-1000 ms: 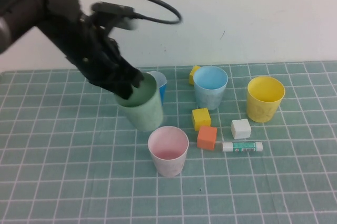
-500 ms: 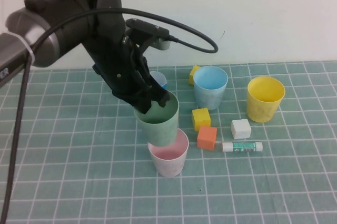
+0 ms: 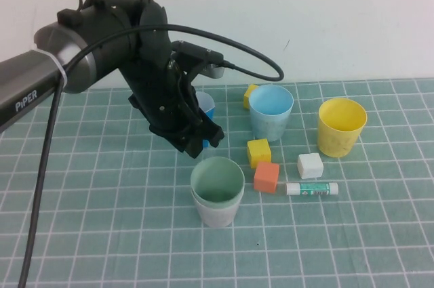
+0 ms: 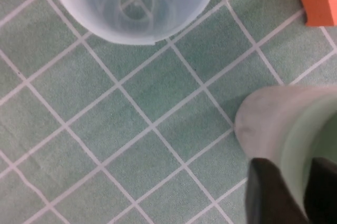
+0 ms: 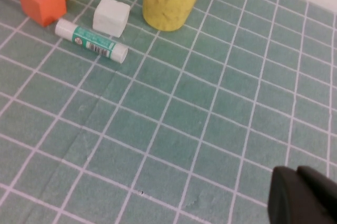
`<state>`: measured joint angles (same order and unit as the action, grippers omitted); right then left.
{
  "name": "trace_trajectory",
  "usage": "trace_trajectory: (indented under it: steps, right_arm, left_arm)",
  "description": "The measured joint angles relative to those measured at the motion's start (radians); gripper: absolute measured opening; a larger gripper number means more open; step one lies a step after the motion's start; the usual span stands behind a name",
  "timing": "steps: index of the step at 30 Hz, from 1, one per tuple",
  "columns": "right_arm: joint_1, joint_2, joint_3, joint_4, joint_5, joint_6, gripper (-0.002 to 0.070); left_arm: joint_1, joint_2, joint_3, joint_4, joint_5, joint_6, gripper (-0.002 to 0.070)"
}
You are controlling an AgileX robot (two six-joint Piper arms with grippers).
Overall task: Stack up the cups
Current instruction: Place the green cup on the pink cup, then pick up the yellow cup
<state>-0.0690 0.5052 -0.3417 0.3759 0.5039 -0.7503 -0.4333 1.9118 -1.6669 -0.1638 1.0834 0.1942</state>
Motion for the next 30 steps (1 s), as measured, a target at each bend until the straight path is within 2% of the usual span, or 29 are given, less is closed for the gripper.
trace_trajectory:
  steps: [3,5,11,15,19,25,30]
  right_arm:
    - [0.0,0.0,0.0,0.0,0.002,0.0,-0.0003]
    - [0.0,0.0,0.0,0.016,0.019,0.0,-0.0003]
    - [0.0,0.101,-0.138,0.026,0.228,-0.033,-0.0003]
    - [0.0,0.262,-0.293,0.046,0.344,-0.066,-0.0003]
    - [0.0,0.434,-0.434,0.105,0.36,-0.128,-0.0003]
    - [0.007,0.671,-0.538,0.301,0.296,-0.333,-0.0003]
    - [0.07,0.877,-0.685,0.318,0.277,-0.405,-0.0002]
  left_arm:
    - [0.0,0.0,0.0,0.0,0.0,0.003,0.0221]
    - [0.0,-0.006,0.0,0.0,-0.005,0.004,0.0224]
    - [0.0,-0.117,0.0,0.101,-0.102,-0.034,0.0043]
    - [0.0,-0.267,0.0,0.181,-0.183,-0.071,0.0008]
    - [0.0,-0.439,0.033,0.215,-0.229,-0.087,0.0004]
    - [0.0,-0.761,0.339,0.26,-0.358,-0.114,0.0002]
    - [0.0,-1.04,0.678,0.328,-0.496,-0.138,0.0002]
